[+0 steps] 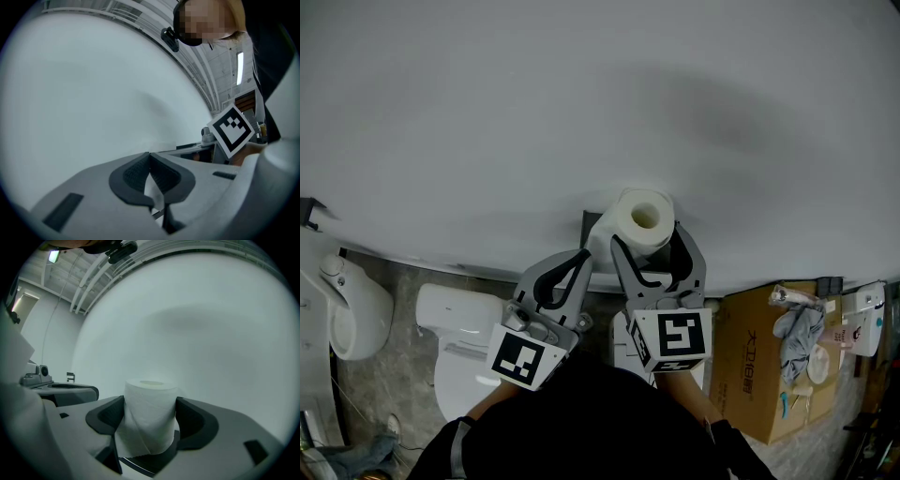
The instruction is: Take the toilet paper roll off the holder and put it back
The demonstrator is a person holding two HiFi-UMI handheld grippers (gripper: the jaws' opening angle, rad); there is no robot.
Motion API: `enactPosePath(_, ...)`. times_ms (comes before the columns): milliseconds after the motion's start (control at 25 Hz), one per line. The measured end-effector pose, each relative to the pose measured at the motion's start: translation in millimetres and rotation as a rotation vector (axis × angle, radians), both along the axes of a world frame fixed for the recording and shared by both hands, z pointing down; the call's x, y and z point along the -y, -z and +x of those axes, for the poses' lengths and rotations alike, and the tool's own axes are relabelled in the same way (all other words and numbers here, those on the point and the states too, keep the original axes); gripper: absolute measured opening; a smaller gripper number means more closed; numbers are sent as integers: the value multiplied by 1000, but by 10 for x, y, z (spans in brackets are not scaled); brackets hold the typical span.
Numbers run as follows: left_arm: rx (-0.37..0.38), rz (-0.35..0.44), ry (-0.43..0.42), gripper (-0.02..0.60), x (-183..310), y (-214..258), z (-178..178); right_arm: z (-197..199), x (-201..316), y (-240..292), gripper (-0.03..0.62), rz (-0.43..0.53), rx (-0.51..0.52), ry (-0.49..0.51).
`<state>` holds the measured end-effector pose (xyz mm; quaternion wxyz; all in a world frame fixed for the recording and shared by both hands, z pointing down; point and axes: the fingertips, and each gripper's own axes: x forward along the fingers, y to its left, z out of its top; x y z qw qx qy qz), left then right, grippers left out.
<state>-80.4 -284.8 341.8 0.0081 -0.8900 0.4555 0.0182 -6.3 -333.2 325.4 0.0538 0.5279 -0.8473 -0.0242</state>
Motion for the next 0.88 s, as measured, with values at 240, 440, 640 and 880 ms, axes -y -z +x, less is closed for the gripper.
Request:
enactPosePath(240, -3, 2, 3, 6, -13, 16, -5, 27, -36, 57, 347, 37, 32, -2)
enactPosePath(440, -2, 5, 0, 6, -23, 32, 22, 48, -87, 183, 347, 98, 30, -8)
enactPosePath(640, -2, 11, -11, 6, -23, 48, 46, 98, -117, 285, 347, 139, 40, -24)
enactPosePath(880, -7, 17, -26, 6, -18, 69, 37, 149, -168, 412, 347, 175, 34, -59)
